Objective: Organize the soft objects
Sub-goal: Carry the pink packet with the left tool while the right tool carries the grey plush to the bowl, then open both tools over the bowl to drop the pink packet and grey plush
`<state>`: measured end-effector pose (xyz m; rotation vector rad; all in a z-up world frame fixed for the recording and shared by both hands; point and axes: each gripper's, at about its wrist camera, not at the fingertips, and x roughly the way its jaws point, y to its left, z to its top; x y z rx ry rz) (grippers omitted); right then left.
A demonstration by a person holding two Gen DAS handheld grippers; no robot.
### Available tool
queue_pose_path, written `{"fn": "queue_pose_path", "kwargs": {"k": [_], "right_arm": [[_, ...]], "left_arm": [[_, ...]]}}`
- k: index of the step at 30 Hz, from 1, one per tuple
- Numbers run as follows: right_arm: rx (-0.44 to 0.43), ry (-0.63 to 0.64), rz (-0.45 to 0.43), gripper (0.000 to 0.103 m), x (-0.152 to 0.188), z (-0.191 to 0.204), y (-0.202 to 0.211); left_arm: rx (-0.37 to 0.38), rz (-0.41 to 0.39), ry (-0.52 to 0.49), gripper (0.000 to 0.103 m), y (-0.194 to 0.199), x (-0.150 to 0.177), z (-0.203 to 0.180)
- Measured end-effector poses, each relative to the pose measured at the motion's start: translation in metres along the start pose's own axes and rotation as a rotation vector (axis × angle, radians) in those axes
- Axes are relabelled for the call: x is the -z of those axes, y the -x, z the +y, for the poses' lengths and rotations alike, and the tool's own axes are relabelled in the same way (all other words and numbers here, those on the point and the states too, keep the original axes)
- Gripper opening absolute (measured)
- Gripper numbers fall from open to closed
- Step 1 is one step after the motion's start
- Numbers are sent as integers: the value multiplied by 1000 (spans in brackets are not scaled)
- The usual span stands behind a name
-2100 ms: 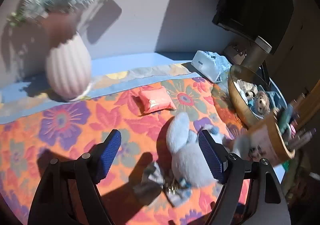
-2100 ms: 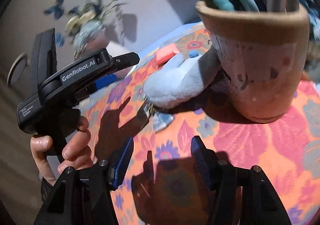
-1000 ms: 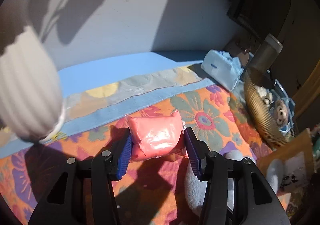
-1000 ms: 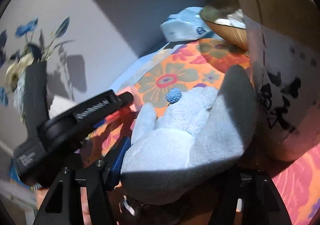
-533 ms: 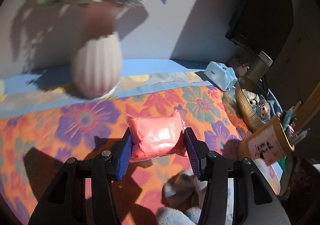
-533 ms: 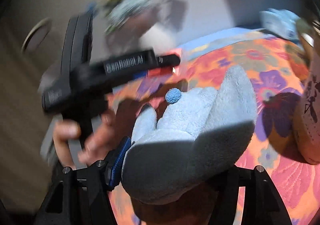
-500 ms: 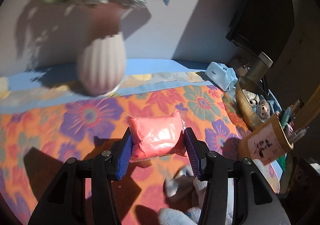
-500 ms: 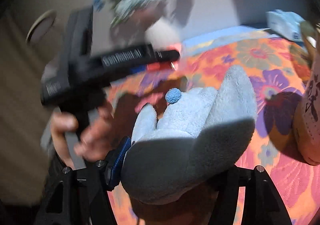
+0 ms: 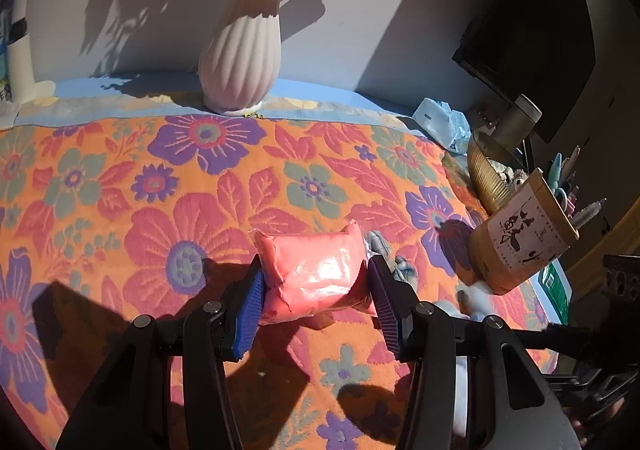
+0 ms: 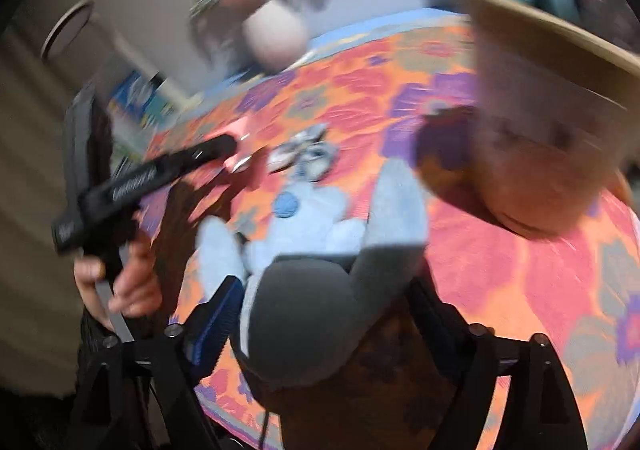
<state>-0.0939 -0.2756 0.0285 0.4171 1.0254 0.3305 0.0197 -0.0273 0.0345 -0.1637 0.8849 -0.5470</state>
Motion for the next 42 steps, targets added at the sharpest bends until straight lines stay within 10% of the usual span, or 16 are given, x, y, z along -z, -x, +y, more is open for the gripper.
{"fn": "queue_pose_path", "kwargs": {"k": [10, 15, 24, 42], "right_arm": [[47, -74, 9, 88, 14, 35, -30], [96, -50, 26, 64, 14, 39, -28], [140, -121, 30, 63, 22, 7, 14], [215, -373, -259, 63, 33, -114, 179]], "left_arm": [[28, -26, 24, 47, 1, 18, -1], [18, -27, -2, 47, 6, 20, -10], [86, -51, -65, 47, 29, 26, -51], [352, -3, -390, 47, 35, 45, -259]]}}
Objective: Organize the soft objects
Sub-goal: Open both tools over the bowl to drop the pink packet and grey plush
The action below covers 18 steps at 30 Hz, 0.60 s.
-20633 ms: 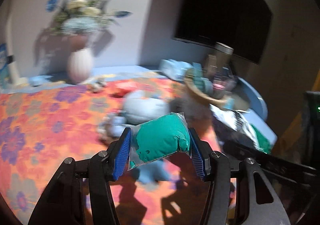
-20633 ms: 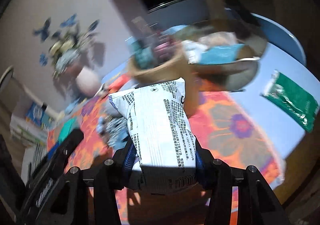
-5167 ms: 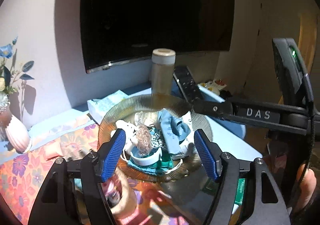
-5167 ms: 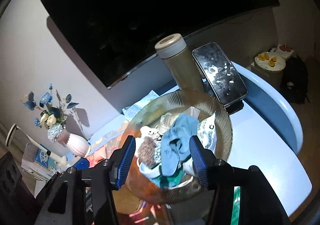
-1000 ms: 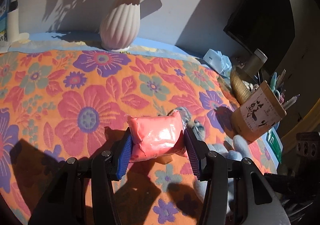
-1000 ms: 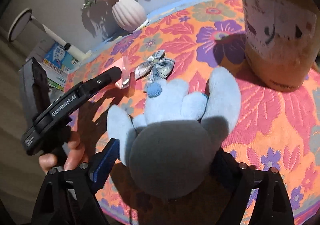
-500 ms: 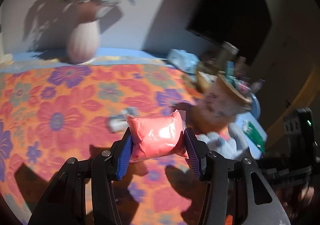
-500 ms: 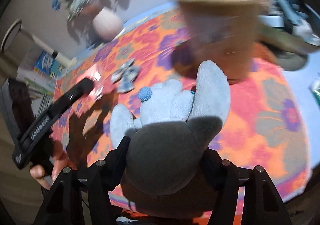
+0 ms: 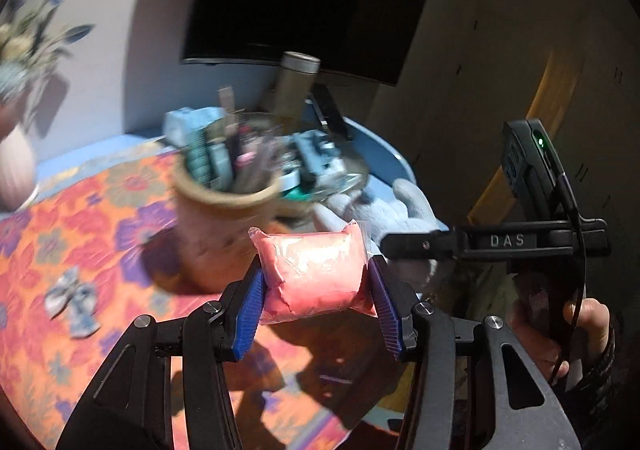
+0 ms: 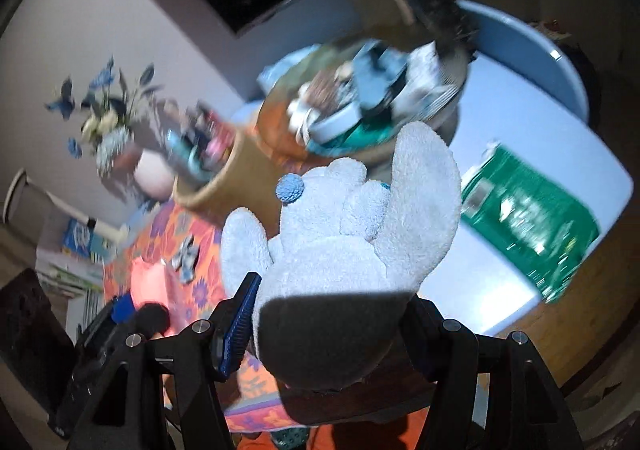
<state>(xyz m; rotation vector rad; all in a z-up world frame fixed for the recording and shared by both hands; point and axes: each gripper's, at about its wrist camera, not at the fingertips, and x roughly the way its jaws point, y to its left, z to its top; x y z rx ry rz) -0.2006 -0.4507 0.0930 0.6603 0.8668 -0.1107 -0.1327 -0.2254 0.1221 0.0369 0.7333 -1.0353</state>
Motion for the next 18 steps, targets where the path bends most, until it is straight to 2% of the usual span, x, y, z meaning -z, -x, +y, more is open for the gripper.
{"fn": "queue_pose_path", "kwargs": {"k": [2, 9, 12, 14, 16, 18], "right_arm": [[-9, -13, -28, 63, -11, -8, 9], [-35, -66, -120, 63, -64, -37, 28], [-36, -84, -155, 63, -92, -42, 28], [-31, -90, -169, 63, -111, -42, 23], [-29, -108, -175, 63, -130, -44, 14], [-18, -124, -175, 63, -148, -44, 3]], "left_arm": [[13, 8, -8, 47, -12, -13, -13], [-24, 32, 13, 47, -53, -65, -38], [-64, 32, 12, 47, -63, -94, -44], [-127, 25, 17, 47, -70, -116, -45], [-183, 15, 26, 47, -78, -138, -41], [-202, 16, 48, 47, -88, -154, -32]]}}
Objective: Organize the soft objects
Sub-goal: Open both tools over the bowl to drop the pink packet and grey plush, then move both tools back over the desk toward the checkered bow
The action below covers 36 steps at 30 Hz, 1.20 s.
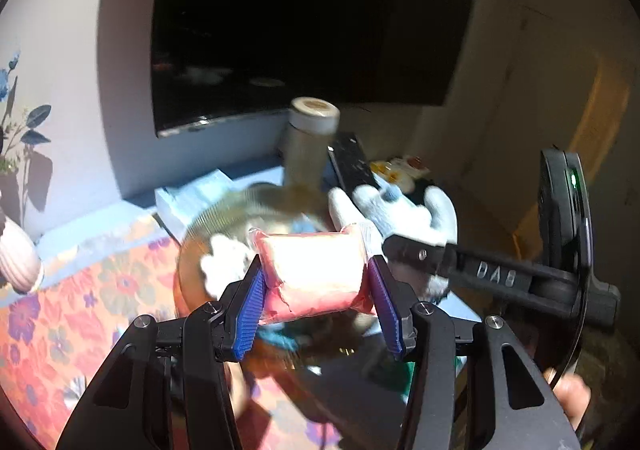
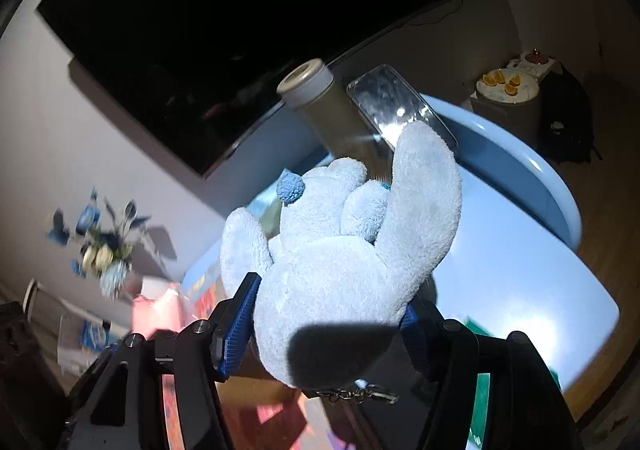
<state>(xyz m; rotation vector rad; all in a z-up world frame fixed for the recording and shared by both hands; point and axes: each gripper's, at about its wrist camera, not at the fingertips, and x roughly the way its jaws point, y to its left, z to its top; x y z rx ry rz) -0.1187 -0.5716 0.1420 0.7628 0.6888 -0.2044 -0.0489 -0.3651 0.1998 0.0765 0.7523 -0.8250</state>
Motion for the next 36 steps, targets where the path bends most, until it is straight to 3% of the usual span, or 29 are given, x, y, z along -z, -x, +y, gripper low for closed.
{"fn": "queue_pose_path", "kwargs": {"k": [5, 8, 14, 20, 25, 32, 36], "right_arm": [[44, 27, 16, 64, -30, 15, -42], [40, 47, 49, 67, -39, 17, -65], [71, 32, 80, 68, -26, 0, -61], [74, 30, 53, 68, -6, -5, -27], [78, 82, 48, 69, 15, 6, -3], [87, 140, 84, 69, 58, 27, 8], [92, 167, 153, 69, 91, 33, 1]], "left_arm": [[-74, 21, -12, 49, -35, -29, 14], [-134, 22, -8, 72, -53, -36, 21], [-41, 45, 49, 76, -51, -34, 31], [-31, 18, -12, 76, -26, -28, 19], [-10, -44, -22, 76, 19, -16, 22], [-57, -115, -29, 76, 85, 3, 42], [-130, -142, -19, 78, 124, 20, 68]]}}
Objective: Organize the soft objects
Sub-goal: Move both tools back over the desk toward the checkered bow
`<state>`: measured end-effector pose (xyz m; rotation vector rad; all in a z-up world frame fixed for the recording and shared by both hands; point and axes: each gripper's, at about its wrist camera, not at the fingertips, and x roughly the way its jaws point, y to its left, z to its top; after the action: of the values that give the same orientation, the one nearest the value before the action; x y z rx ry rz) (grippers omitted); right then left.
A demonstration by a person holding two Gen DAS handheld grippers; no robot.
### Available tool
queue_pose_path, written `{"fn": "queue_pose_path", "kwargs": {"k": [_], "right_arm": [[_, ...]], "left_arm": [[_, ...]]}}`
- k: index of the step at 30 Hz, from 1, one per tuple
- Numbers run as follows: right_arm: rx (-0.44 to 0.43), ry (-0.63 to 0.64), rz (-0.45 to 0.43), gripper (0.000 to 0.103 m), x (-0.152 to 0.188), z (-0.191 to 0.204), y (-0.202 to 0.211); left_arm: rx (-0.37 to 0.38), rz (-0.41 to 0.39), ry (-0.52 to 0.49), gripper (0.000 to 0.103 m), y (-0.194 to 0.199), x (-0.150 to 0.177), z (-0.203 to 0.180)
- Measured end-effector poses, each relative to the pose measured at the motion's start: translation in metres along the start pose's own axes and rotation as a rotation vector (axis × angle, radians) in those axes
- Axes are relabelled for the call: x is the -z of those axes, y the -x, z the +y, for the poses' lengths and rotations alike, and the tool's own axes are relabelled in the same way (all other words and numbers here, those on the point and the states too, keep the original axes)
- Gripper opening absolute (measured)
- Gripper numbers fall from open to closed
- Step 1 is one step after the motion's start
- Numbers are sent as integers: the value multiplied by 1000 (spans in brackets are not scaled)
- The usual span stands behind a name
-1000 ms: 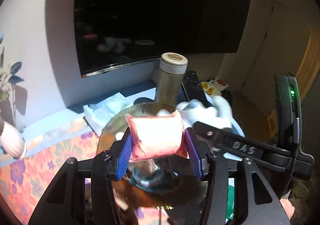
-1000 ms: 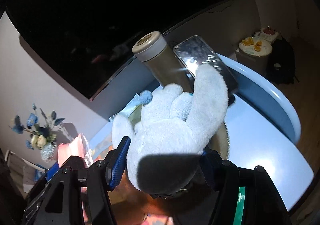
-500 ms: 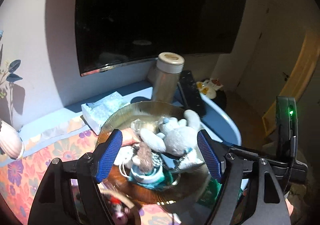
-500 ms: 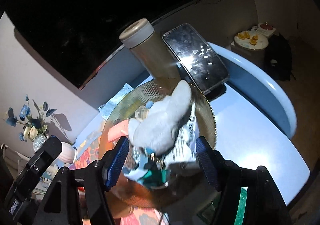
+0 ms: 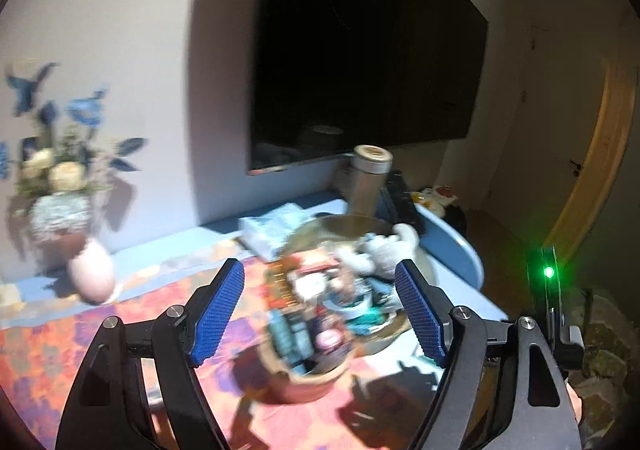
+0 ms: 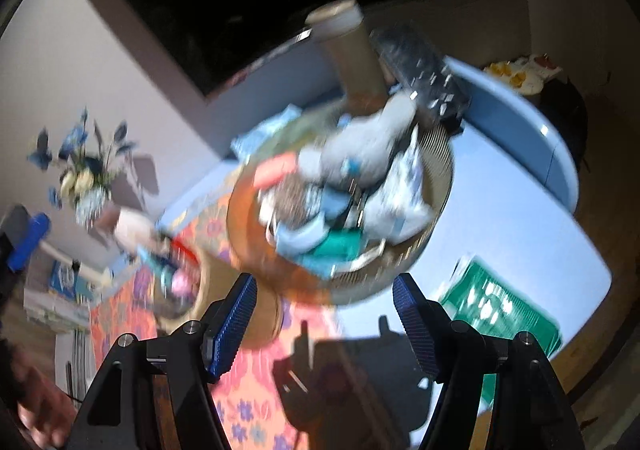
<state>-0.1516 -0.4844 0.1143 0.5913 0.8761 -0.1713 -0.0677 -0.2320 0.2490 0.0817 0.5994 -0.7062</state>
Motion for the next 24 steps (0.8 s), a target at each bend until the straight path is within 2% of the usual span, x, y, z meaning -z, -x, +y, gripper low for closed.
{"fn": "queue_pose_path", "kwargs": {"k": [8, 13, 20, 24], "right_arm": [[26, 140, 150, 69, 65, 38, -28], [-15, 305, 212, 69, 95, 96, -42], [-84, 531, 245, 69, 127, 182, -73], [-137, 561, 237, 69, 131, 217, -108]], "left_arm": [[-153, -33, 80, 79, 58, 30, 85], [-209, -11, 169, 79, 69, 63, 135], [-314, 41, 267, 79, 54, 119, 192], [-372, 75, 284, 79, 26, 154, 215]]}}
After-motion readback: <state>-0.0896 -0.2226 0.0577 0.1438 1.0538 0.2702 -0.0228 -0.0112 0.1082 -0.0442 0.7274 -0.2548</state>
